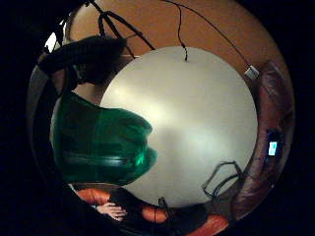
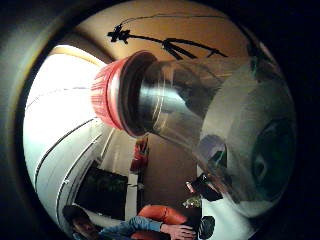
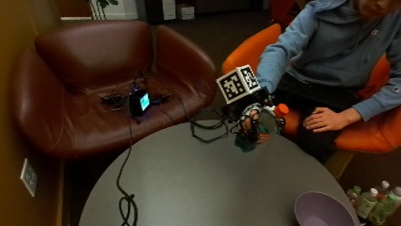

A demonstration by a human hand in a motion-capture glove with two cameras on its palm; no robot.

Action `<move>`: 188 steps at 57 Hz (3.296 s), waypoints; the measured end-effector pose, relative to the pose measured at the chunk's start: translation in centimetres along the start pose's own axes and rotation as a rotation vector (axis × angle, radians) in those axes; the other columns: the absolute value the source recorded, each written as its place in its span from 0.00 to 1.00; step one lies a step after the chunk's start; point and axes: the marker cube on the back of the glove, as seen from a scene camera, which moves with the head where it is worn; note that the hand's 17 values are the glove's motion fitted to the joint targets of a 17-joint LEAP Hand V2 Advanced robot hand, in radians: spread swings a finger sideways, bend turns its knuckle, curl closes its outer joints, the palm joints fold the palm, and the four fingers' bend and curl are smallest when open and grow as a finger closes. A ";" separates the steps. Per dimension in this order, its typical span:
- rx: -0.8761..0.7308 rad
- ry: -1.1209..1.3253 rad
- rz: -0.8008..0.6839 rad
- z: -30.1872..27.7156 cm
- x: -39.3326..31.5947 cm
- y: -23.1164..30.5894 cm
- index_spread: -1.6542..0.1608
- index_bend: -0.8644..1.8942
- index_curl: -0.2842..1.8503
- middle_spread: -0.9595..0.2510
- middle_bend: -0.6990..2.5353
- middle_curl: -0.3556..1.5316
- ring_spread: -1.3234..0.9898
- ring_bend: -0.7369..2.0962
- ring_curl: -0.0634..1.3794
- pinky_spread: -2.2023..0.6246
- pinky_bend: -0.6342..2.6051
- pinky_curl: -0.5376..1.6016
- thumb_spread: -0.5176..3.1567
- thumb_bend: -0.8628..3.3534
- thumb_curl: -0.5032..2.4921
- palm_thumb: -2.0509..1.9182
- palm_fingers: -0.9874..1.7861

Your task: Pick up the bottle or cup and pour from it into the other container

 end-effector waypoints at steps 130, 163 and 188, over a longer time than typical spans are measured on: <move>-0.517 1.628 -0.209 15.1 -11.5 -2.8 0.80 0.35 0.25 0.71 0.29 0.46 0.49 0.40 0.34 0.71 0.32 0.43 0.23 0.20 0.42 0.75 0.75; -0.585 1.678 -0.242 16.1 -11.9 -2.1 0.80 0.35 0.25 0.70 0.29 0.46 0.48 0.40 0.34 0.71 0.32 0.43 0.23 0.20 0.42 0.75 0.75; -0.583 1.637 -0.271 15.8 -12.2 -0.2 0.80 0.35 0.25 0.70 0.29 0.46 0.48 0.40 0.34 0.71 0.32 0.43 0.24 0.20 0.42 0.75 0.75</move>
